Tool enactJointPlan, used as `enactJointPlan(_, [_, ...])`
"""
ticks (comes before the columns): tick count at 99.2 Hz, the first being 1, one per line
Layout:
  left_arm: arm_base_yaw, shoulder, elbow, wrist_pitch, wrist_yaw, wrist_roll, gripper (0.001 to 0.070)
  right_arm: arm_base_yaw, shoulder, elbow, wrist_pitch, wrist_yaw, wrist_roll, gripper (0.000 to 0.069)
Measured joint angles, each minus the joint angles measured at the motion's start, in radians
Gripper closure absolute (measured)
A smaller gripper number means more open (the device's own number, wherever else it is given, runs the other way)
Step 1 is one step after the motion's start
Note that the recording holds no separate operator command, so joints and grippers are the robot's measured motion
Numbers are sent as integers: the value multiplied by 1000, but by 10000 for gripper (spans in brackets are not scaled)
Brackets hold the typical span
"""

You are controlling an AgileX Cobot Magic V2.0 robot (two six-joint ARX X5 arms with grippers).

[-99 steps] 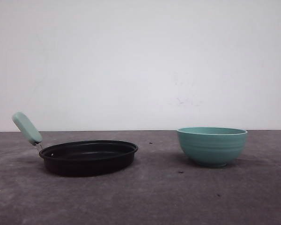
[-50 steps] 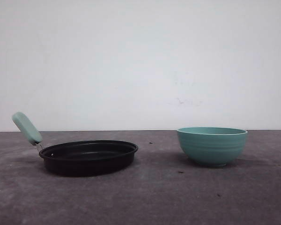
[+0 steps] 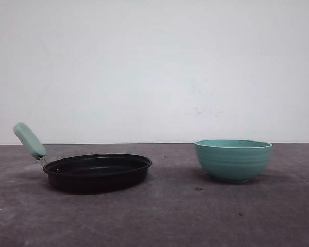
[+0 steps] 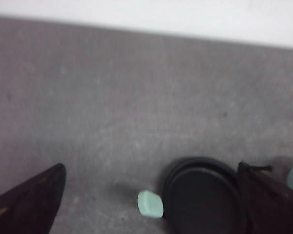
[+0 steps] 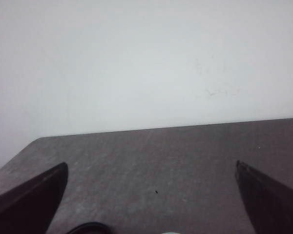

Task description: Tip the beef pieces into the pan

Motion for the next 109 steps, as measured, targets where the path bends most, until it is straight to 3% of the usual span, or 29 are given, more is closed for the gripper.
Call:
enactJointPlan(6, [0, 29, -51, 45, 9, -48, 17, 4, 0, 0, -6, 0, -3, 7])
enactJointPlan(23, [2, 129, -245, 237, 90, -267, 17, 7, -2, 0, -45, -1, -21, 7])
enactJointPlan(35, [0, 257, -334, 351, 148, -370, 17, 8, -11, 0, -87, -1, -25, 7])
enactJointPlan(53, [0, 488, -340, 520, 300, -439, 17, 8, -26, 0, -112, -1, -28, 7])
enactJointPlan(65, [-1, 596, -340, 608, 343, -476, 17, 9, -27, 0, -121, -1, -28, 7])
enactJointPlan(73, [0, 623, -331, 650, 341, -484, 26, 9, -27, 0, -148, -1, -28, 7])
enactJointPlan(83, [0, 649, -328, 678, 332, -488, 136, 9, -27, 0, -185, -1, -28, 7])
enactJointPlan(97, [0, 671, -330, 695, 315, -489, 421, 9, -27, 0, -192, 0, -28, 7])
enactJointPlan(104, [-4, 671, -332, 719, 333, -486, 560, 9, -27, 0, -192, 1, -28, 7])
enactJointPlan(109, [-12, 668, -332, 742, 323, -500, 576, 9, -27, 0, -192, 2, -28, 7])
